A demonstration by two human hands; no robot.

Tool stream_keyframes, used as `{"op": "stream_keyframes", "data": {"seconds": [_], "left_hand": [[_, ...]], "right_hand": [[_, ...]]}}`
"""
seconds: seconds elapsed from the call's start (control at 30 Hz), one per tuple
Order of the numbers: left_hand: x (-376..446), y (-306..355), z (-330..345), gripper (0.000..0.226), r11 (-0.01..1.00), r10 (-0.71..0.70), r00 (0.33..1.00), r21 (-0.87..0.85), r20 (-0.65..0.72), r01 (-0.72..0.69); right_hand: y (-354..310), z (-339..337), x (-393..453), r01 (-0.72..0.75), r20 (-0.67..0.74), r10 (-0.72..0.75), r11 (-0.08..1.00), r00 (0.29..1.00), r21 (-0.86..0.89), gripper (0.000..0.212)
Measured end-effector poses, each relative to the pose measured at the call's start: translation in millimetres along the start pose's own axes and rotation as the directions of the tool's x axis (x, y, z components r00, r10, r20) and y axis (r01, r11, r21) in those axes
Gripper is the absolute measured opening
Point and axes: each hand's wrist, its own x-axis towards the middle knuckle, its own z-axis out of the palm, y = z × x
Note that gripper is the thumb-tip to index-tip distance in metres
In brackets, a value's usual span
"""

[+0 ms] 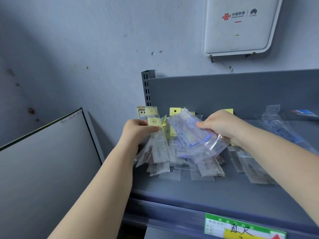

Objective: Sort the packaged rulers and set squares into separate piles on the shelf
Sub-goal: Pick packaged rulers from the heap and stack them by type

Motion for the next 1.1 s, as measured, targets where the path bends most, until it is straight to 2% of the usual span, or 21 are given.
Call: {"op": "stream_keyframes", "data": {"seconds": [0.1,0.2,0.33,0.47,0.6,0.77,0.9,1.1], "left_hand": [[-2,-1,-1,0.009,0.991,-0.022,0.999,-0.131,0.029,0.026],[-1,-1,-1,0.012,0.963,-0.041,0.998,-0.263,0.049,0.053],[0,-2,-1,0.012,0.949,-0.056,0.996,-0.308,0.065,0.074],[2,-2,0,0.011,0.945,-0.063,0.995,-0.318,0.071,0.083],[2,-2,-1,0.010,0.931,-0.080,0.995,-0.351,0.060,0.096],[2,-1,-4,0.014,0.910,-0.132,0.990,-0.390,0.041,0.137],[3,1,-5,0.011,0.895,-0.117,0.993,-0.430,0.019,0.114],[0,9,-2,0.009,0.895,-0.041,0.998,-0.443,0.038,0.053]], "right_hand": [[1,-2,1,0.007,-0.017,-0.007,1.000,1.000,-0.017,0.037],[2,-4,0,0.015,-0.037,-0.018,0.997,0.999,-0.080,0.040],[1,-7,-2,0.037,-0.108,-0.051,0.991,0.993,-0.125,0.040],[5,-9,0,0.075,-0.111,-0.084,0.994,0.990,-0.085,0.027],[9,-9,6,0.102,-0.138,-0.111,0.992,0.984,-0.071,0.025],[10,-12,8,0.079,-0.082,-0.080,0.997,0.993,-0.026,0.017],[8,-18,5,0.089,-0.079,-0.082,0.993,0.993,0.081,0.007],[5,-31,-4,0.061,-0.035,-0.051,0.887,0.998,0.458,0.015]]}}
